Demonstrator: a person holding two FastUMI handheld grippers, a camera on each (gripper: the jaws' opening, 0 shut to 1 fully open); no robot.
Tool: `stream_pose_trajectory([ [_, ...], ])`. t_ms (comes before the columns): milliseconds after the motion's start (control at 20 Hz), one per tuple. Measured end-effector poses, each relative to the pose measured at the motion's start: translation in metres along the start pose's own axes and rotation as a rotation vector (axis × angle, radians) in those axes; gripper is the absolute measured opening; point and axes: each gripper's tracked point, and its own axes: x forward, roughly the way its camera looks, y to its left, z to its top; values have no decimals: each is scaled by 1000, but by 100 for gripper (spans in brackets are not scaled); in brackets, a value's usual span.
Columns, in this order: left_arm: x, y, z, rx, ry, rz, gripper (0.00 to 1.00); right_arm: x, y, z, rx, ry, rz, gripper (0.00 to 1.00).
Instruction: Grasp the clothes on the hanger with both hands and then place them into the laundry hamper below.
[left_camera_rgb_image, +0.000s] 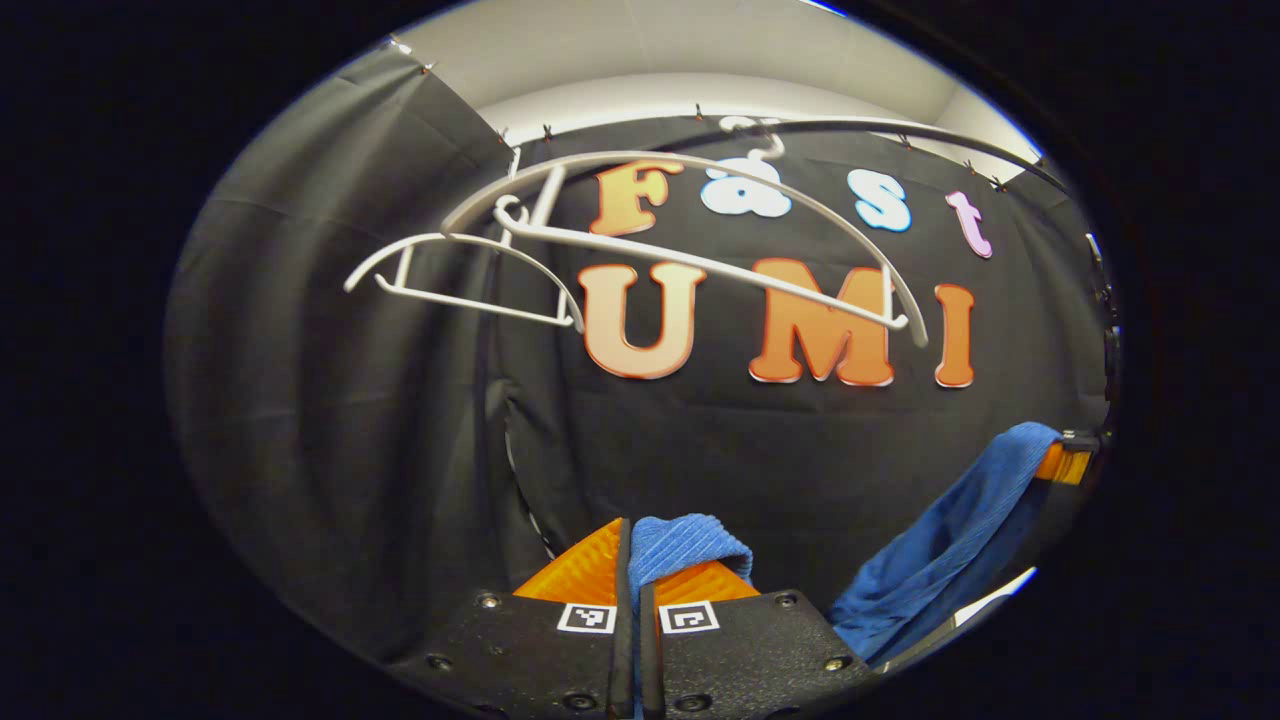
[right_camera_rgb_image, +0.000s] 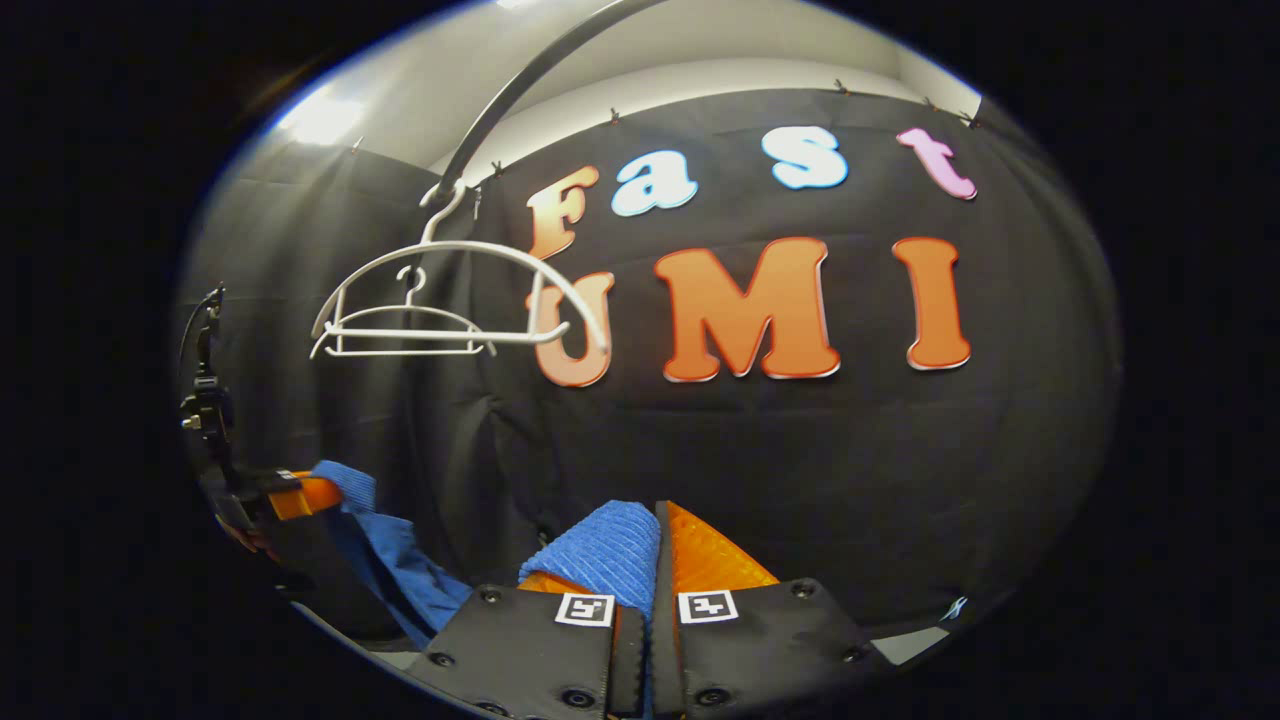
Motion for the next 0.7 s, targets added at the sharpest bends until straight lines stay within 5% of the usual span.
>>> stream_pose_trajectory([
  [250, 18, -63, -89, -106, 224, -144, 2, 9, 42, -87, 28, 213, 119, 6],
  [700, -7, -86, -234, -159, 615, -132, 4, -6, 50, -254, 30, 640, 103, 12],
])
